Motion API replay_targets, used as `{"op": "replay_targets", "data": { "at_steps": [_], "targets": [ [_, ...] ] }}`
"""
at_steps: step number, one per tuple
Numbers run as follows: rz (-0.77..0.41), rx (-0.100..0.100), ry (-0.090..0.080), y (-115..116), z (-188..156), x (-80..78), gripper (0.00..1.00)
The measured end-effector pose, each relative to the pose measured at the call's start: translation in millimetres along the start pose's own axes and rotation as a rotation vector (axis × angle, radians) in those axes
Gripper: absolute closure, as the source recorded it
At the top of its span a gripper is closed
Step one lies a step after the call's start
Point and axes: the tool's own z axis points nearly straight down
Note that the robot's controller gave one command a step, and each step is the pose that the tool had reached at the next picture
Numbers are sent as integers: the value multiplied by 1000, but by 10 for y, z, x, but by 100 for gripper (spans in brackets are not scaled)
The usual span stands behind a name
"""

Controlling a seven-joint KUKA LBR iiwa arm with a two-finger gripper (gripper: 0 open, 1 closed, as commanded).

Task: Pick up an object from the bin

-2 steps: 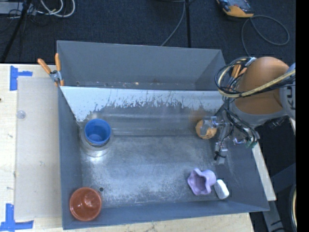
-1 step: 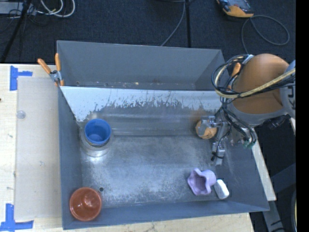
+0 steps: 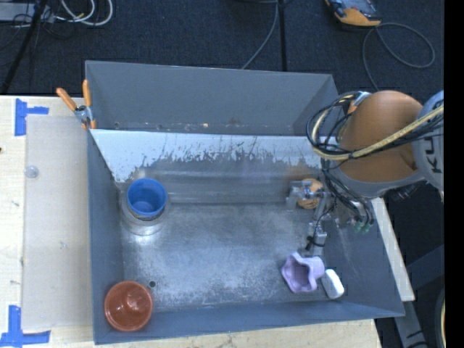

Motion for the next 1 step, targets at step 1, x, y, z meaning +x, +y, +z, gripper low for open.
{"op": "replay_targets", "data": {
  "at_steps": [1],
  "targets": [
    [-125,8,3,-239,414,324,0]
  ]
}}
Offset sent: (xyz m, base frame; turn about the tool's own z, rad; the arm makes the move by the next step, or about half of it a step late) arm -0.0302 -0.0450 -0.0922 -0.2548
